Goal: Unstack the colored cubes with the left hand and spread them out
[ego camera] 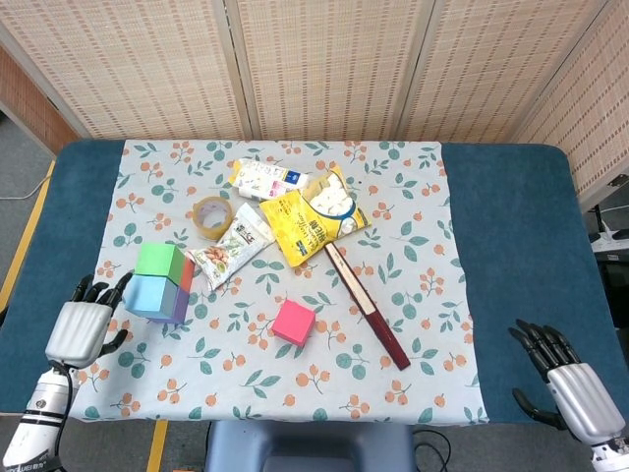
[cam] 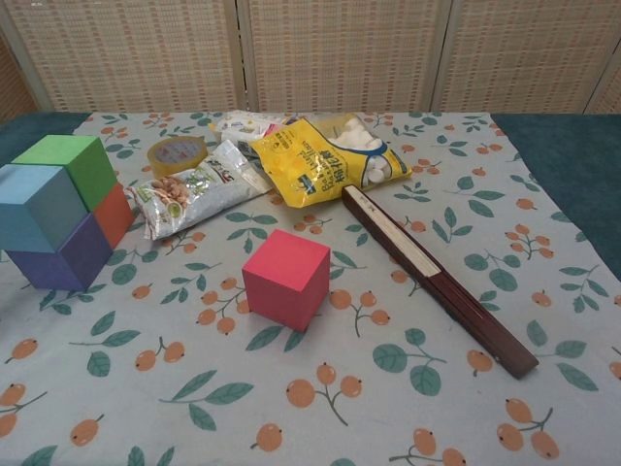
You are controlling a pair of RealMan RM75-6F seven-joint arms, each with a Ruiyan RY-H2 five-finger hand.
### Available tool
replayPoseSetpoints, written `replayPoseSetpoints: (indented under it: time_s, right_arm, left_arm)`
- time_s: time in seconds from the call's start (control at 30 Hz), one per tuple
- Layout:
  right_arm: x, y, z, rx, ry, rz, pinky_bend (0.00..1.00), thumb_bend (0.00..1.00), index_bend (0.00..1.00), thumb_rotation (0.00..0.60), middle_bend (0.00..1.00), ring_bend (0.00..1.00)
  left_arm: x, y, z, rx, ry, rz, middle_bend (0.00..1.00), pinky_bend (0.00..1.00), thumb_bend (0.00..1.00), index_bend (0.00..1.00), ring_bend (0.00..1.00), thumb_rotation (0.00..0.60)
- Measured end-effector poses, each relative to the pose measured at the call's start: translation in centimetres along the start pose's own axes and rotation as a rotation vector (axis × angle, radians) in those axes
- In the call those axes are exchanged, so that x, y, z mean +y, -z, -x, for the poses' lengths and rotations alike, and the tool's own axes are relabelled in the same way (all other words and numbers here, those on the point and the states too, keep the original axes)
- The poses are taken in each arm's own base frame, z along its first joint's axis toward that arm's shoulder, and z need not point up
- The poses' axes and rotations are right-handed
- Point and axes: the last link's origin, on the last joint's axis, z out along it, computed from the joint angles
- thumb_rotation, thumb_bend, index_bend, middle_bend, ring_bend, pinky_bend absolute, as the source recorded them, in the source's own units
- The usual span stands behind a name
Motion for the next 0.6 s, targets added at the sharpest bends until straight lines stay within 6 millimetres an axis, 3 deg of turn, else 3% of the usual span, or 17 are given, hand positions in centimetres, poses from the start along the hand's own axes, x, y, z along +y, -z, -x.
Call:
replayPoseSetpoints:
  time_s: [0.33,0.6]
  right_arm:
    - [0.2,-0.1,0.0,0.001,0.0,0.008,0.0,0.29,0.0,0.6,0.0,0.0]
    - [0.2,-0.3,0.2,-0.015,0.002,0.012,0.0,0.29,0.0,0.6,0.0,0.0]
  left_arm:
    - [3.0,-1.0,-0.5,0.023,0.058,0.108,0.27,0.13,0.29,0.0,0.22,0.6]
    - [9.9,-2.4,-0.6,0.036,0.123,0.328,0.24,0.13,0.29,0.0,0.21,0.6]
